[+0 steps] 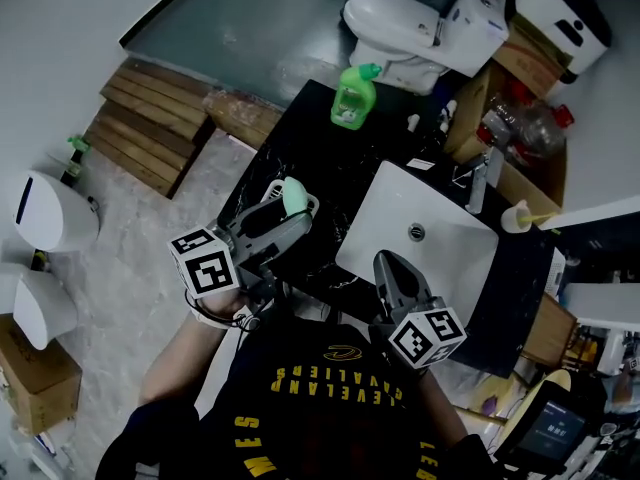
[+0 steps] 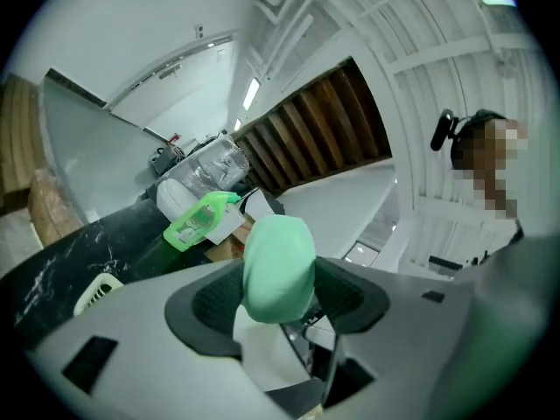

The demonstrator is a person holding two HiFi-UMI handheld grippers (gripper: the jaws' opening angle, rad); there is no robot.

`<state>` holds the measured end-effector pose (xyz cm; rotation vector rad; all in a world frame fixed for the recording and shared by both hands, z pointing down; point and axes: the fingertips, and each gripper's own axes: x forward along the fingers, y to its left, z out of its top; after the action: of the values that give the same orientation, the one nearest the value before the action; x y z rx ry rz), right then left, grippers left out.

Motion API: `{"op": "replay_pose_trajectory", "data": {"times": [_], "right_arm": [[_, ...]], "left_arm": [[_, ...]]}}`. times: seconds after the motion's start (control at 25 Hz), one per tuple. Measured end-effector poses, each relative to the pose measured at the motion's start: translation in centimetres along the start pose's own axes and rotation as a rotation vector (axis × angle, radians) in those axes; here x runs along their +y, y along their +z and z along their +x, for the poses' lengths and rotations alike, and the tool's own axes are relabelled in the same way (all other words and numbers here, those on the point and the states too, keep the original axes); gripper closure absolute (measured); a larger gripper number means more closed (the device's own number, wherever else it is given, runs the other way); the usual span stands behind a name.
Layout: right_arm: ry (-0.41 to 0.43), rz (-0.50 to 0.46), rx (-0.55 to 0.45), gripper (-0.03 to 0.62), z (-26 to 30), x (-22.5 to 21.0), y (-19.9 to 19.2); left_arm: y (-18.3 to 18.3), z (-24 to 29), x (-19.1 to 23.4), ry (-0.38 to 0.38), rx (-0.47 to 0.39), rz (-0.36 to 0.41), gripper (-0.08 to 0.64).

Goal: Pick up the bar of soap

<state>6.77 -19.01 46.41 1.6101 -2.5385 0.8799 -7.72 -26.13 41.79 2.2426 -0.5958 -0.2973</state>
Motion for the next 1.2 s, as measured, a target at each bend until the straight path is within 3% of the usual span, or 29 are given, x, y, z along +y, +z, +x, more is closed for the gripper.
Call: {"op": "replay_pose_trajectory", "data": {"times": [0.2,0.44,1.2], "right_arm": [[0.029,0.0,0.008,0.571,0.4,0.7,-0.2],[0.045,-0.003,0.019,0.571,0.9,0.9,-0.4],[0.013,0.037,-0.025,0.571,0.7,-0.3,0.2]], "left_arm": [[-0.4,-1.0,0.2,-0.03,-0.055,-0.124,0.293],[-0.7,-1.6,0.2,-0.051,-0.093,-0.208,0.293],[-2.2,0.1,0.3,-0.044,-0.009,-0.198,0.293]]}}
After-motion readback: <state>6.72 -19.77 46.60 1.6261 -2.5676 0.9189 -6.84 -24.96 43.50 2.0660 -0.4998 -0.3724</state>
